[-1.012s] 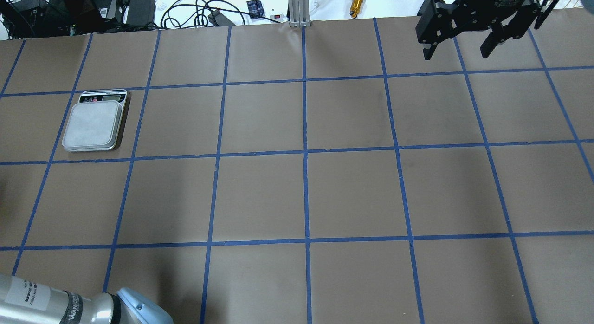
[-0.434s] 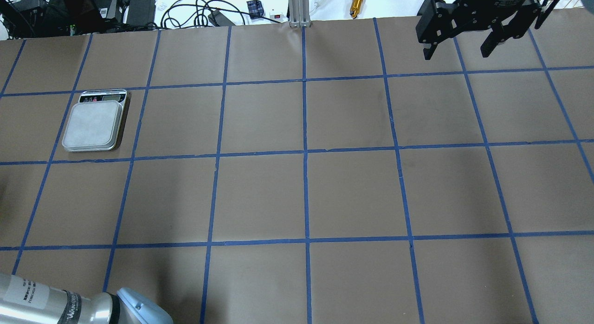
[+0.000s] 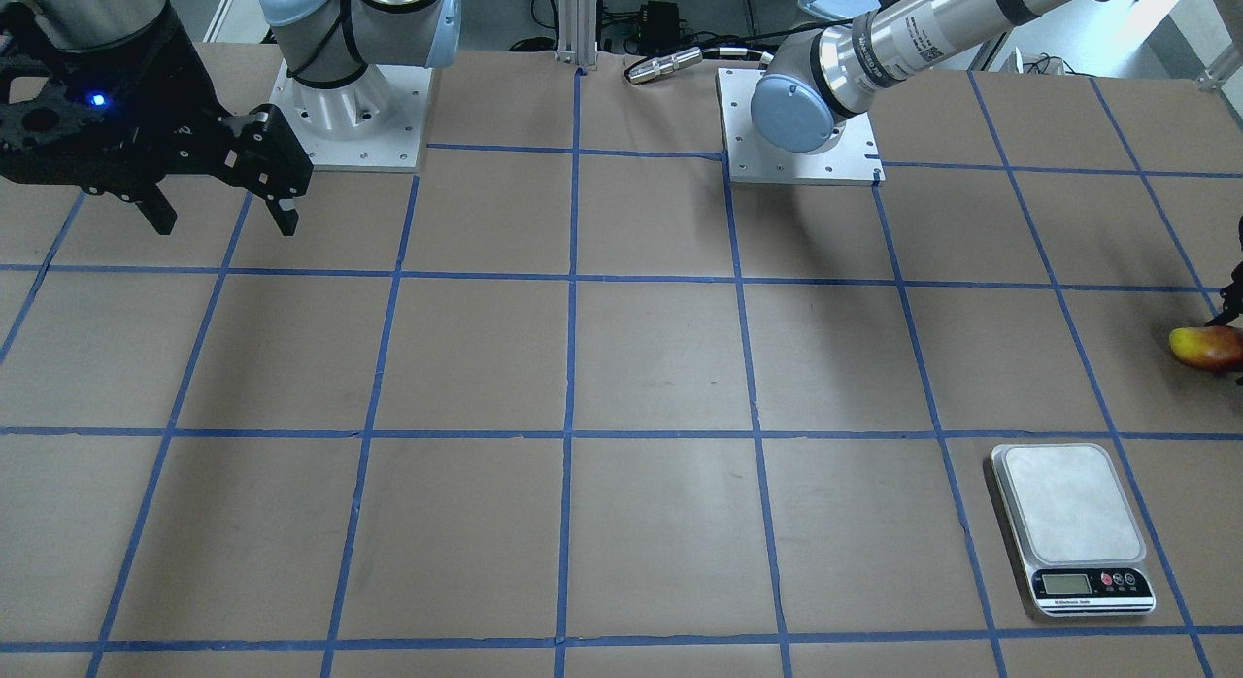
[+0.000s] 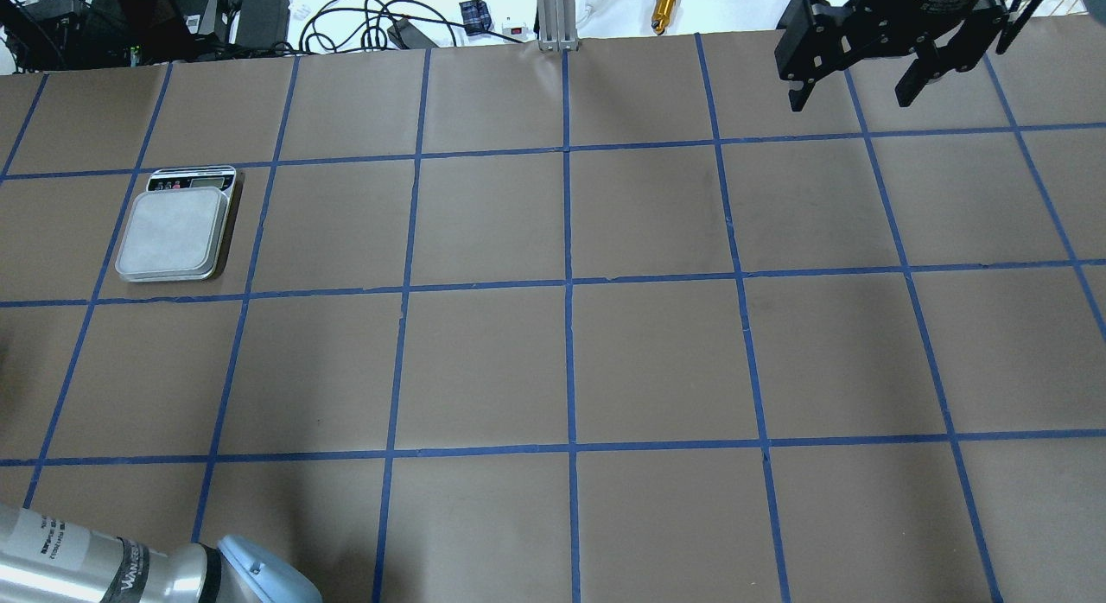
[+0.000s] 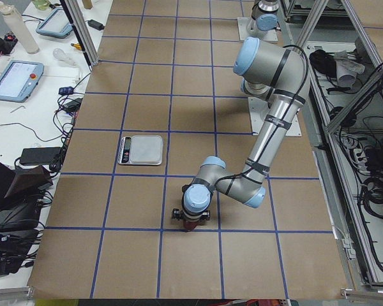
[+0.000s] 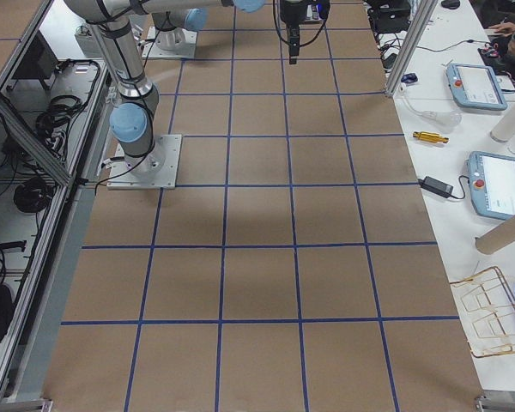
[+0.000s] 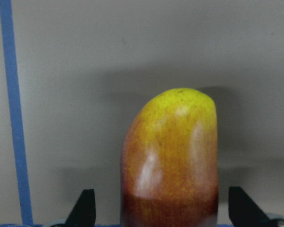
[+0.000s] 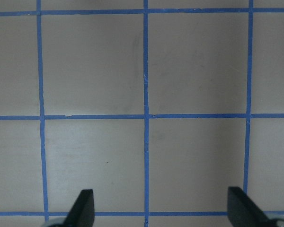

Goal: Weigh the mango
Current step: 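Lift the mango with the left gripper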

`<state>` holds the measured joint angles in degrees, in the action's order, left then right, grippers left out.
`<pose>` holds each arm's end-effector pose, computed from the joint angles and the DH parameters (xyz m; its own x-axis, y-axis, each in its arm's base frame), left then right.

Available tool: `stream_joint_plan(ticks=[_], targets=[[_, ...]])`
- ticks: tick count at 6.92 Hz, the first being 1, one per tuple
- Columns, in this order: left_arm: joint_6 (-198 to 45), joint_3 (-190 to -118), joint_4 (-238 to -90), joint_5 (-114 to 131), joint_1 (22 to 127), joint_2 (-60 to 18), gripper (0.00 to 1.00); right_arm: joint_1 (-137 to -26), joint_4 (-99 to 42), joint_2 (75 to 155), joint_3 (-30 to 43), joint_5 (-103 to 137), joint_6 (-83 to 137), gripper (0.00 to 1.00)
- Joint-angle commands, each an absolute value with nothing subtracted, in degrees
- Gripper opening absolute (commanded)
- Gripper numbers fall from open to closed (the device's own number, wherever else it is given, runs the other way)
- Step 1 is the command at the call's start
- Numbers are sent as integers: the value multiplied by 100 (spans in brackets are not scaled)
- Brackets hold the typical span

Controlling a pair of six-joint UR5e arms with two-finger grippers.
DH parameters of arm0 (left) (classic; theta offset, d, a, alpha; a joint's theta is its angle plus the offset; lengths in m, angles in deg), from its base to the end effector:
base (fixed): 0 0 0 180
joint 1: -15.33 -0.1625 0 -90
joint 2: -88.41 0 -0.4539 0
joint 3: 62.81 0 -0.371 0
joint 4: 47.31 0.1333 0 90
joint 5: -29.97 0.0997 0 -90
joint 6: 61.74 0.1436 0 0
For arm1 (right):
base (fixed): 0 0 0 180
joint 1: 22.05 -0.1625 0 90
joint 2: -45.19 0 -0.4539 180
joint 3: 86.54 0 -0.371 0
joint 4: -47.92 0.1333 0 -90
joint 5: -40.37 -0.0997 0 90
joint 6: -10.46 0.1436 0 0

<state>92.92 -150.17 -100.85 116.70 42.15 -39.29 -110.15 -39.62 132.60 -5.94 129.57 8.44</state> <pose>0.5470 -0.4351 0.1676 0.0264 0.9977 -0.0620 0.9996 -0.0266 -0.0023 0.1187 -0.5034 0.5243 -0.9999 -0.0031 -0.0112 -0.0022 0.9971 -0.0763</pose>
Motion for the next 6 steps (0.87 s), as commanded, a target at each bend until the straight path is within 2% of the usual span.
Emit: stream_joint_plan(ticks=[1,5,6], targets=[[9286,-15026,-10066,11654,4205,-3991,93,-11020,-3962,13256,-594,12958,844,100],[9329,-15053,-10128,11663,4205,-4026,92,-11021,-3962,13256,-594,12958,844,100],[9330,-15053,-10128,11663,4205,-4026,85,-11021,-3962,13256,-594,12958,844,100]])
